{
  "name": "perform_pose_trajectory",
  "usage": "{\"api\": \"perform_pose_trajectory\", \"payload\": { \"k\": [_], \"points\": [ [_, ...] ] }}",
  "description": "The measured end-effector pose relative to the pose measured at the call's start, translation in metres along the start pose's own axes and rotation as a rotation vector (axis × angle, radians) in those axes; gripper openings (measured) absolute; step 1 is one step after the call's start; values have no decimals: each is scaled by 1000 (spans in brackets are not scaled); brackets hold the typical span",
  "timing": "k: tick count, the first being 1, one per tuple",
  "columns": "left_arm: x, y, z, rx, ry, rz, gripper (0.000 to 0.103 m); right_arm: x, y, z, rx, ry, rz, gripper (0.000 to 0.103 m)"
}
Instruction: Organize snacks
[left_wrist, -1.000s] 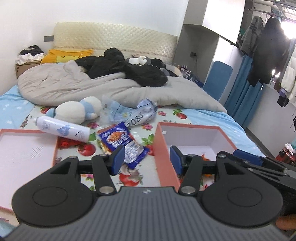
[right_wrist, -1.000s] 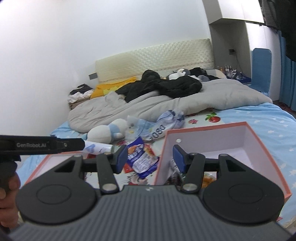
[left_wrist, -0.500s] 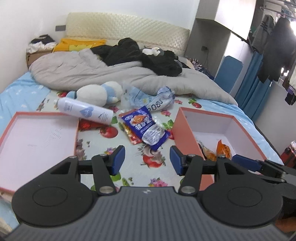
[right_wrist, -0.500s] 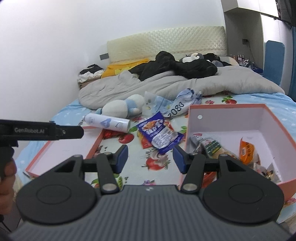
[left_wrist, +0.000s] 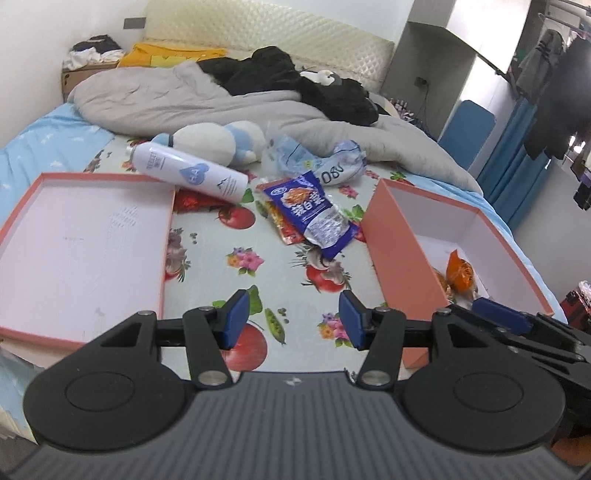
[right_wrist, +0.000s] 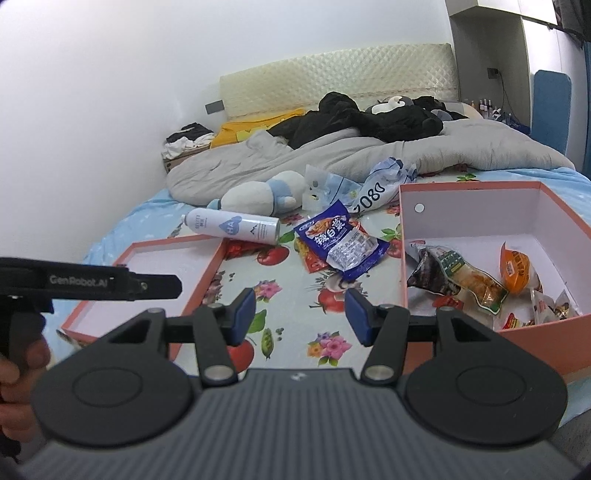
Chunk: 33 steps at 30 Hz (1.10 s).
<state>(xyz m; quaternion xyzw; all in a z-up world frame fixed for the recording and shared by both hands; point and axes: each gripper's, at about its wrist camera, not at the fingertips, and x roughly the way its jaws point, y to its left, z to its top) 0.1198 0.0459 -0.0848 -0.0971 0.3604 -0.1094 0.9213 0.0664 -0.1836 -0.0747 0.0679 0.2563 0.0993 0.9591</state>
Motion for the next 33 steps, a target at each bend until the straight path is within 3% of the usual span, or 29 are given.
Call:
{"api": "perform_pose_trajectory", "payload": {
  "k": [7,14,23,24,26,27,29,33],
  "points": [
    [36,13,5,-24,11,-11,59,23,6,5,-34,18,12,56],
    [86,29,28,-50,31,-47,59,73,1,23,-95,108,37,56],
    [191,61,76,-103,155,-124,59,151,-14,72,-252,241,115,56],
    [203,64,81,-112,168,-127,59,164,-18,79,-266,275,130,57],
    [229,72,87,-166,199,-163,58,185,-23,89,-284,326,147,78],
    [242,77,89,-201,220,-182,58,197,-27,95,-280,358,147,82],
    [266,84,94,-256,239,-201,58,219,-32,103,-283,410,147,85],
    [303,84,101,-266,253,-234,57,258,-31,112,-378,459,96,85]
  ]
}}
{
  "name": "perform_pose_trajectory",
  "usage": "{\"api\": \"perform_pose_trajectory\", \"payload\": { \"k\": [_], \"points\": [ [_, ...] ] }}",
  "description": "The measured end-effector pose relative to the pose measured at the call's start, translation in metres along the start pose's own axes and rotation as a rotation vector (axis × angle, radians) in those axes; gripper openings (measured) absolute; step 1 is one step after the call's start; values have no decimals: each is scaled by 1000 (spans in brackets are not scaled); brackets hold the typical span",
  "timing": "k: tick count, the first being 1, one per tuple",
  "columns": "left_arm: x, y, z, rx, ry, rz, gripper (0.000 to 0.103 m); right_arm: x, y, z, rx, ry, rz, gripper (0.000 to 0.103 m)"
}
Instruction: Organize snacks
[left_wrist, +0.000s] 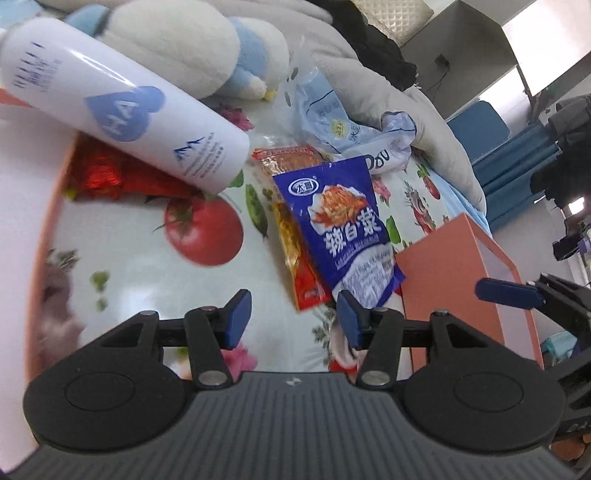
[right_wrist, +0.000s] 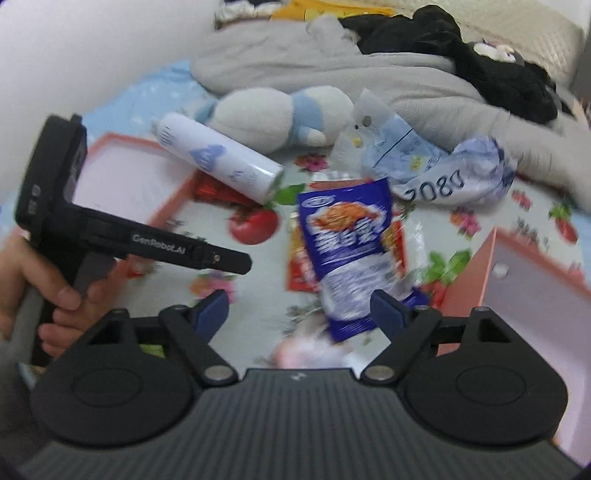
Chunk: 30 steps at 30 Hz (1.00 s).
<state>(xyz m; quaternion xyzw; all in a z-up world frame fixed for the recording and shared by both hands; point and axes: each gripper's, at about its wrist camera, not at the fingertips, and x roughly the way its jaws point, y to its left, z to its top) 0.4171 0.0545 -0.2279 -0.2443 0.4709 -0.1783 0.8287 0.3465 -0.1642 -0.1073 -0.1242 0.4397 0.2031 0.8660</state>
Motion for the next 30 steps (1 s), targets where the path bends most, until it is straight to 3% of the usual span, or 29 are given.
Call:
{"api": "perform_pose_trajectory", "payload": {
  "k": [5,11,25,30],
  "points": [
    [30,10,13,-37,13,-38,49,38,-8,24,26,101,24,85],
    [53,23,18,-78,32,-113,41,85,-15,40,25,237,-94,85],
    [67,34,21,-104,-1,-184,29,131,-5,38,-172,332,-158,85],
    [72,30,16,-106,-19,-159,16,147,-6,38,-190,360,-193,85]
  ]
}}
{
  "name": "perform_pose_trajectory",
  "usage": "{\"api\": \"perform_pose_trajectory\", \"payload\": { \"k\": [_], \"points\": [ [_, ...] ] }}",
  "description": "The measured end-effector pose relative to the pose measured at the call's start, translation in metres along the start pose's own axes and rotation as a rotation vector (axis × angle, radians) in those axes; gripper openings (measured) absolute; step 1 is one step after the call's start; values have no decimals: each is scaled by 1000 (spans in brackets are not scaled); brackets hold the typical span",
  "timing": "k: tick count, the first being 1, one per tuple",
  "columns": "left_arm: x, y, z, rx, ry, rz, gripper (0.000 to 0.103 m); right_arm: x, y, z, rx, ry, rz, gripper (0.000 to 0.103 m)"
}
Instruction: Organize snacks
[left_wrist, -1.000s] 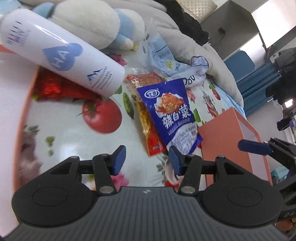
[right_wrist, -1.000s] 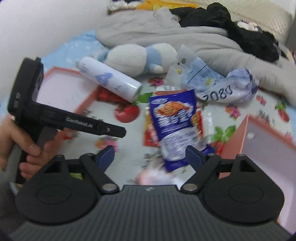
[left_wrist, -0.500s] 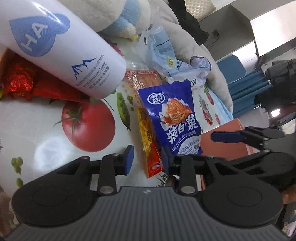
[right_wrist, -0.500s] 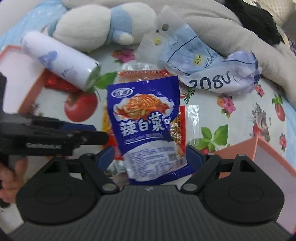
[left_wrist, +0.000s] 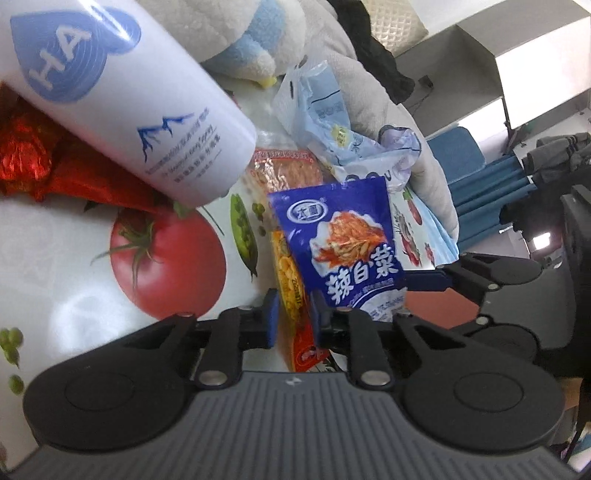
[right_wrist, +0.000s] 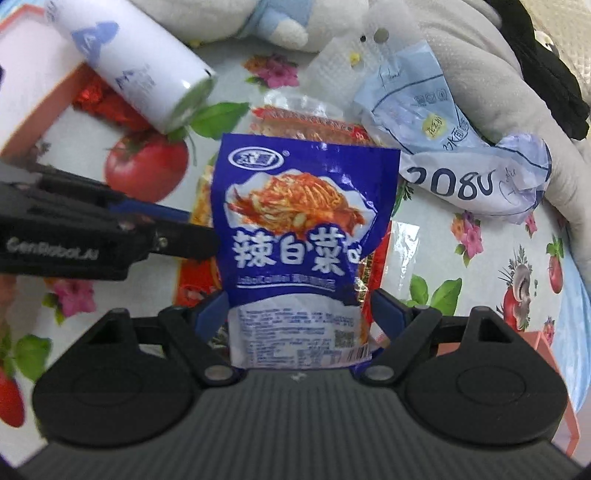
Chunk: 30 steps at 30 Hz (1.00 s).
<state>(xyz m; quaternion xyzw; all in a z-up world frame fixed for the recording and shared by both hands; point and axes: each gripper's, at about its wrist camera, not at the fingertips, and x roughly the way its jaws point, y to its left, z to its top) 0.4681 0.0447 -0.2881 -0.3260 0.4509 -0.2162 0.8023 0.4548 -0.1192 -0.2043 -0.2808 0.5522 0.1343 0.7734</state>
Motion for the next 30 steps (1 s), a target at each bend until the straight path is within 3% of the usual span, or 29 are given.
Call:
{"api": "perform_pose_trajectory", "payload": {
  "k": [4,6,8,14,30],
  "points": [
    [3,-5,-1,20,11,39,3,5,-4,2,41,12,36,80],
    [3,-9,-1,31,23,65,2,6,-5,2,55,16,62,76],
    [2,-14,-2,47,33,85,1,4,-7,2,81,19,89,60],
    [-10,-19,-13,36,22,89,0,-5,-3,-8,99,11,110,47],
    [-122,-14,-75,-55,-113,124,0,-97,20,-78,246,-156,179,46]
  ]
}}
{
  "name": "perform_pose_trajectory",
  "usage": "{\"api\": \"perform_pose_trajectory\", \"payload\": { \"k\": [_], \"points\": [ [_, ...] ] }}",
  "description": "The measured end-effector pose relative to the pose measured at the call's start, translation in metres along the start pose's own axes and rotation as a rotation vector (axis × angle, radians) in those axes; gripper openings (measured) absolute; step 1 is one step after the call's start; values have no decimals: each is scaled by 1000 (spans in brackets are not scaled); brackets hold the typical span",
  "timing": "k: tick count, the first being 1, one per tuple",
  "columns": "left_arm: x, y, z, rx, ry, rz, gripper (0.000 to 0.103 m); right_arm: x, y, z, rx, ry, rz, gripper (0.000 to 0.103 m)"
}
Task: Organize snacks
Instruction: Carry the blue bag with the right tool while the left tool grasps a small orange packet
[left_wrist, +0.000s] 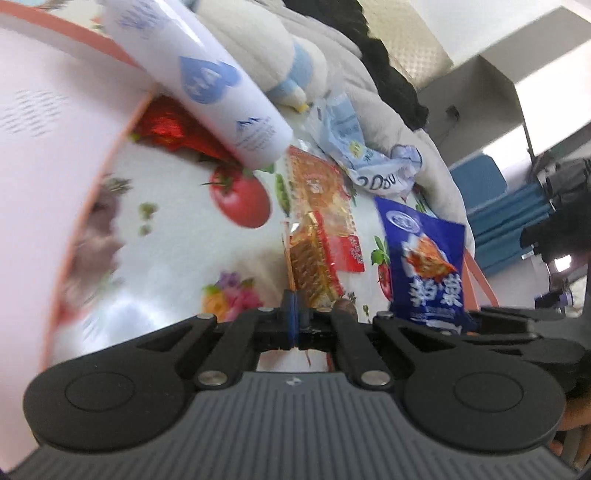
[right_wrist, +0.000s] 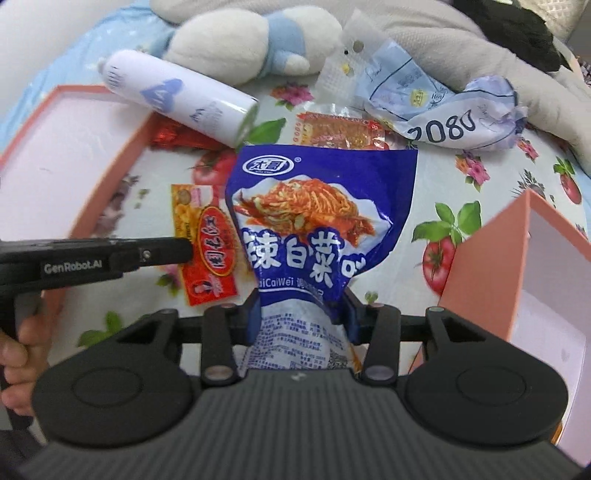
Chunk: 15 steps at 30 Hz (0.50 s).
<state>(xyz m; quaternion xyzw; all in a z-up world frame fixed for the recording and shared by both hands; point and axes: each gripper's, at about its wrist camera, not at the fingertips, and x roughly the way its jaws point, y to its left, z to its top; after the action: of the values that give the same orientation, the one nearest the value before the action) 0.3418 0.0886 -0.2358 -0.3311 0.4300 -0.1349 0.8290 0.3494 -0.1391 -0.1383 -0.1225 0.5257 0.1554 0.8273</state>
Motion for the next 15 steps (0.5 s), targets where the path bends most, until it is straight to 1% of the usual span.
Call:
{"api": "perform_pose_trajectory", "payload": {
  "k": [5,8,11,15],
  "points": [
    [-43,3,-26,-7,-37,48,0,-21,15,-28,34,-31,26,46],
    [-70,3,-43,-10,-58,83,0,-35,27,-47,50,-74,47,46],
    [-98,-3,-64,-4,-91,133,0,-50,44,-71,37,-126,43,46],
    [-129,-16,-92,20,-118,174,0,-64,54,-103,101,-164,86,46]
  ]
}}
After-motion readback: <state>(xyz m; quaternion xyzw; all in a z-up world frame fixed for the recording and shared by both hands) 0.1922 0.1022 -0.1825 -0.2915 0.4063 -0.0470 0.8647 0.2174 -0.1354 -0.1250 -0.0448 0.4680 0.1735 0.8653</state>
